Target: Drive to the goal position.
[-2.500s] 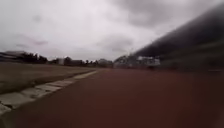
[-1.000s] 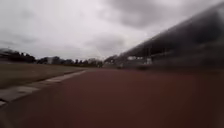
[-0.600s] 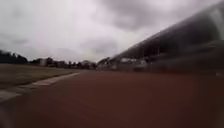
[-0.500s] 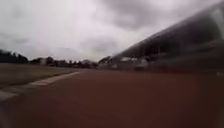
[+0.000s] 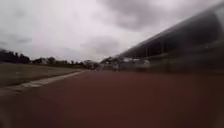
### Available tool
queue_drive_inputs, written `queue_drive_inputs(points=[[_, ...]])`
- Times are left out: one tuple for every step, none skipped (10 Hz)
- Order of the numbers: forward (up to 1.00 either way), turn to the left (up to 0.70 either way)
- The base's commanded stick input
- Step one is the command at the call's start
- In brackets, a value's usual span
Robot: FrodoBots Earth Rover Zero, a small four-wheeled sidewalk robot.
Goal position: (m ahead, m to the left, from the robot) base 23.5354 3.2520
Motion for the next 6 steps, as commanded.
queue_drive_inputs(points=[[1.0, 0.0], [1.0, 0.0], [1.0, 0.0], [1.0, 0.0], [1.0, 0.0], [1.0, 0.0]])
